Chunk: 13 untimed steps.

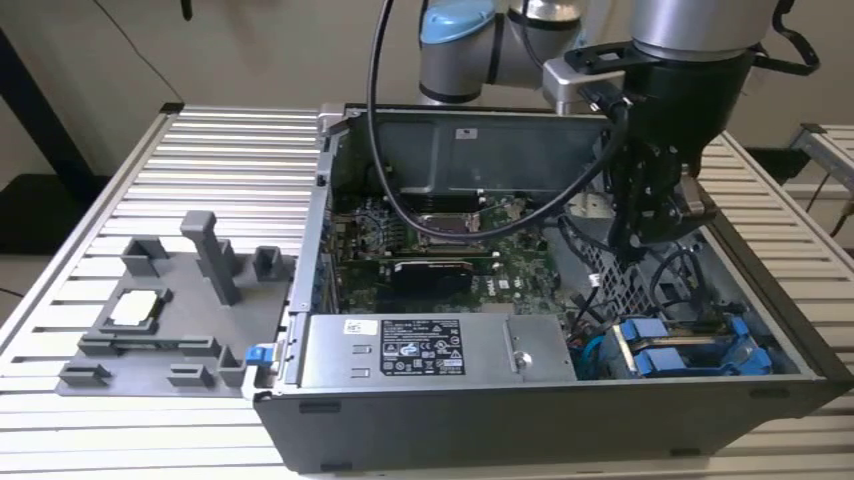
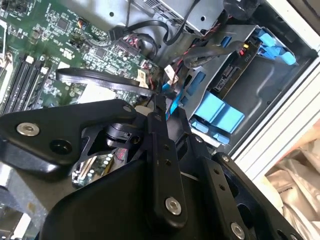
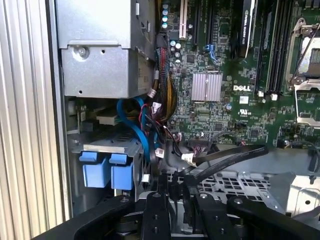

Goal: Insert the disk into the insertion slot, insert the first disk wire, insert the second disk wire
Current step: 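Insert the second disk wire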

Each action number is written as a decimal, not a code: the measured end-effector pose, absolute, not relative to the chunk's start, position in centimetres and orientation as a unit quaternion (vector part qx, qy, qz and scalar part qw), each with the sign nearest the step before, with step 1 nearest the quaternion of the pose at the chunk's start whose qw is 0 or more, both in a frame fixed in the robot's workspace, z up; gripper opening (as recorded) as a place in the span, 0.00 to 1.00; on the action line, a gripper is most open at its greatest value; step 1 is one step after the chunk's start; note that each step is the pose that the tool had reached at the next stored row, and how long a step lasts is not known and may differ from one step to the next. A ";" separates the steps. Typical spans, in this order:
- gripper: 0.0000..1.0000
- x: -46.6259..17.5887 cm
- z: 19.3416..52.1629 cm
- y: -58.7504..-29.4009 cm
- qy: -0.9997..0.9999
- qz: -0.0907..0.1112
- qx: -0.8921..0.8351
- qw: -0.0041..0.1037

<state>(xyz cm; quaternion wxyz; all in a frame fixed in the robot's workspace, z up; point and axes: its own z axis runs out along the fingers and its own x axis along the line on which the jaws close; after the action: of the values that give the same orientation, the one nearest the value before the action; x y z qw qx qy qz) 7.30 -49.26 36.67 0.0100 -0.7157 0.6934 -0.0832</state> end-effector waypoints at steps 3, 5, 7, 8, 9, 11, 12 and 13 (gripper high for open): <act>0.27 7.2 36.4 -49.1 0.693 -0.090 -0.716 0.006; 0.27 7.1 36.2 -49.0 0.692 -0.094 -0.716 0.004; 0.27 7.1 36.1 -49.0 0.692 -0.097 -0.716 0.005; 0.27 7.1 36.1 -49.0 0.691 -0.099 -0.716 0.004; 0.27 7.1 36.1 -49.0 0.691 -0.100 -0.716 0.004; 0.27 7.1 36.1 -49.0 0.691 -0.101 -0.716 0.003; 0.27 7.1 36.1 -49.0 0.691 -0.101 -0.716 0.004; 0.25 7.1 36.1 -49.0 0.691 -0.101 -0.716 0.004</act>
<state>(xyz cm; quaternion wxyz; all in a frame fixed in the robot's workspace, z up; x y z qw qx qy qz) 7.06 -48.95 36.06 0.0036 -0.7161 0.6907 -0.1011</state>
